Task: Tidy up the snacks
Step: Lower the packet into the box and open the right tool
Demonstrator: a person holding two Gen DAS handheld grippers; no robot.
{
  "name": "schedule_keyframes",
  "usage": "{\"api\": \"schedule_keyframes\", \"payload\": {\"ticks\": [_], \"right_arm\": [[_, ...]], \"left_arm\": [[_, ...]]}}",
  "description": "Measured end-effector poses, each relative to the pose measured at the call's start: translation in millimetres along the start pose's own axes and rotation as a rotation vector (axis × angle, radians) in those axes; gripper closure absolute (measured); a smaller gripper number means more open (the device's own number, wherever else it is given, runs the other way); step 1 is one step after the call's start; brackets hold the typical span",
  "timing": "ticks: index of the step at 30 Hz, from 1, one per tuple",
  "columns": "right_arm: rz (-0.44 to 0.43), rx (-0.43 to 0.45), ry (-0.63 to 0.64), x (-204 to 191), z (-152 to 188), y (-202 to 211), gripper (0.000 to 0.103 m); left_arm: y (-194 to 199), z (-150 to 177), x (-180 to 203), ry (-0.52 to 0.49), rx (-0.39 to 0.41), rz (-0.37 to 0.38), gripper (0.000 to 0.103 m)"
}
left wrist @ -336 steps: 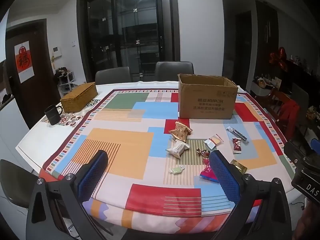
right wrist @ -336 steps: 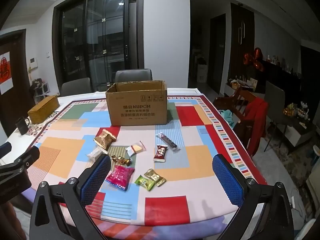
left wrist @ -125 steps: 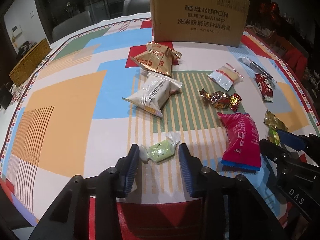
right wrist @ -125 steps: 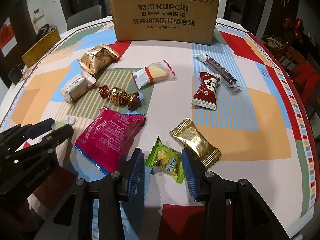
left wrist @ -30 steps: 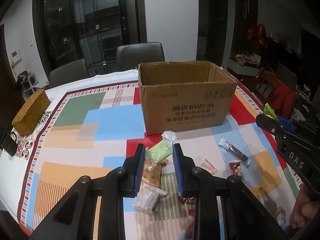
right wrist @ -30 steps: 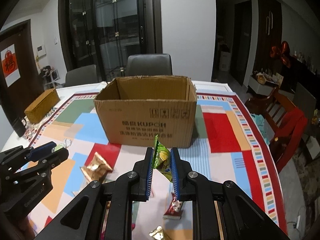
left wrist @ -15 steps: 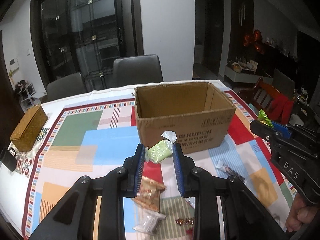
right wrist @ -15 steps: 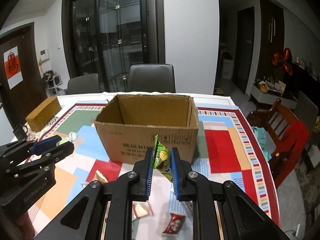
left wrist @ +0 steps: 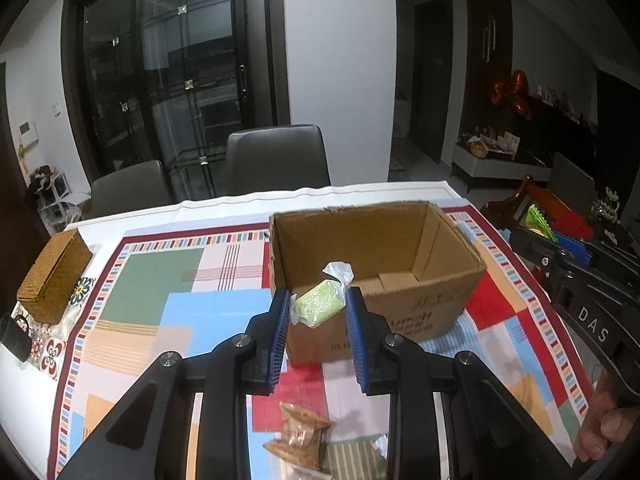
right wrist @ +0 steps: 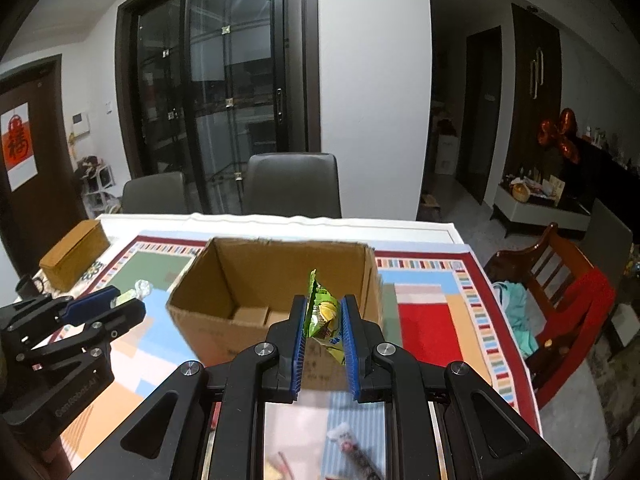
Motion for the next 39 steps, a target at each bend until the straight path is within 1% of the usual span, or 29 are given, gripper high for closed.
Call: {"api": "schedule_keyframes", "payload": {"ticks": [9, 13, 25, 36, 39], "right_arm": [[0.007, 0.002, -0.007, 0.1, -14.8, -19.5, 0.085], [0.011, -0.010, -0.008, 0.9, -18.5, -33.8, 0.085], [0.039, -0.036, -0.008, 5.0, -19.2, -65.5, 0.085], [0.021, -0.074, -0.005, 1.6, -19.0, -93.5, 0.085], [0.015, -0.084, 0.003, 0.6, -18.5, -99.5, 0.084]], "left_arm": [[-19.0, -22.8, -4.2, 0.015, 0.013, -0.012, 0.074], [-31.5, -27.2, -6.7, 0.016, 0.000, -0.019, 0.074], [-68.4, -30.1, -8.4, 0.029, -0.026, -0.020, 0.074], [-93.7, -35.1, -8.5, 0.048, -0.053, 0.003, 0.074], [-95.9, -35.7, -7.3, 0.047, -0.050, 0.008, 0.071]]}}
Point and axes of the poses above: each gripper's, at about its wrist camera, not at the fingertips, and y roughly against the way its jaws point, x to its right, z to its underside, the point moved 10 cm from there along -y, roughly the way its jaws point, and after that the axes turned 2 degrees about y, right-handed, at the moved point
